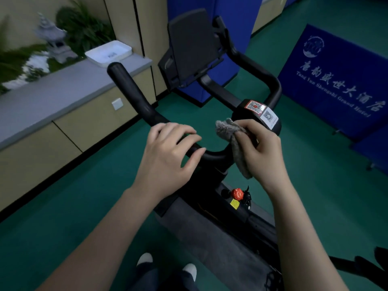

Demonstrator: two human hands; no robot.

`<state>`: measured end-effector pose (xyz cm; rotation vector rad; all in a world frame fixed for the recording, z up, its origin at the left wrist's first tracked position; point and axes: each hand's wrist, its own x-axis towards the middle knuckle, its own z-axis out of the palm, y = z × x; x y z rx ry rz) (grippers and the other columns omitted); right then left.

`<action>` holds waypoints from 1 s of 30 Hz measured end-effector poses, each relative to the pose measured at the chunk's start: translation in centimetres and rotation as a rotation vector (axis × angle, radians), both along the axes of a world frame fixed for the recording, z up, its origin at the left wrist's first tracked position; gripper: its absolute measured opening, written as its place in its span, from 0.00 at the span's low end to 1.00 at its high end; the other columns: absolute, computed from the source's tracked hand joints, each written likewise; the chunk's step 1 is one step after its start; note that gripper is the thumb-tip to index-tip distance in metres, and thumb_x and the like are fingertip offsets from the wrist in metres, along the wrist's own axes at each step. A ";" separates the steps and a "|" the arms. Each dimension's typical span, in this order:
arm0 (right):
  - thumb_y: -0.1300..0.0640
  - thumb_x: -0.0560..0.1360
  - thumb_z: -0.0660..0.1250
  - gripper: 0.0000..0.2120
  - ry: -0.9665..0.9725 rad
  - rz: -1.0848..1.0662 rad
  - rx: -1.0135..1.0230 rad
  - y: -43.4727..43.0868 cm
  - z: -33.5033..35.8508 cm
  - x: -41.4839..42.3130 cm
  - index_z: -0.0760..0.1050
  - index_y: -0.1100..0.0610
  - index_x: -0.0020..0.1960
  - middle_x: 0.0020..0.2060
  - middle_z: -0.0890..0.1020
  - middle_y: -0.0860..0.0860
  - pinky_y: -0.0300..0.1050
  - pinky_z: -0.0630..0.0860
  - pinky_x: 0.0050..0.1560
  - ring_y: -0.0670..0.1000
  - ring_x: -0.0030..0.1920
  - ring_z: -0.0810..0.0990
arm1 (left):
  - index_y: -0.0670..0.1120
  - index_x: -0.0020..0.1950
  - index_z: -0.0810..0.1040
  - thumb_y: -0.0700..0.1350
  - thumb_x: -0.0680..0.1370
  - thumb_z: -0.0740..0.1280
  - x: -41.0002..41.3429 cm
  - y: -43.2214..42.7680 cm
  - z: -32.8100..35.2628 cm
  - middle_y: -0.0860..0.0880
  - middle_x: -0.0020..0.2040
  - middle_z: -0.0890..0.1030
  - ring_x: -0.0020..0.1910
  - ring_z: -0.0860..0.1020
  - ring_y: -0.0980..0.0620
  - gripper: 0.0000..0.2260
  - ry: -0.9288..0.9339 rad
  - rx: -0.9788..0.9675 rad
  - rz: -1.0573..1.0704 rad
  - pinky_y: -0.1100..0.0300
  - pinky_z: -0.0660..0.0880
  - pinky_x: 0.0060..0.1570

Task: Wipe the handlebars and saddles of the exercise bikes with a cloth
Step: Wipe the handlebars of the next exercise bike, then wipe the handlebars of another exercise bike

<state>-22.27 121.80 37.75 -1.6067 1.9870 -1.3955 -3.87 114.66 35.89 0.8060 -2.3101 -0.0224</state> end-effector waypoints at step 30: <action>0.64 0.77 0.63 0.08 -0.274 0.752 0.196 2.8 -2.6 37.4 0.78 0.54 0.49 0.41 0.81 0.42 0.34 0.72 0.45 0.40 0.42 0.78 | 0.45 0.65 0.76 0.59 0.79 0.58 39.0 20.1 -4.8 0.49 0.63 0.78 0.63 0.75 0.49 0.23 -0.178 0.535 0.954 0.49 0.63 0.69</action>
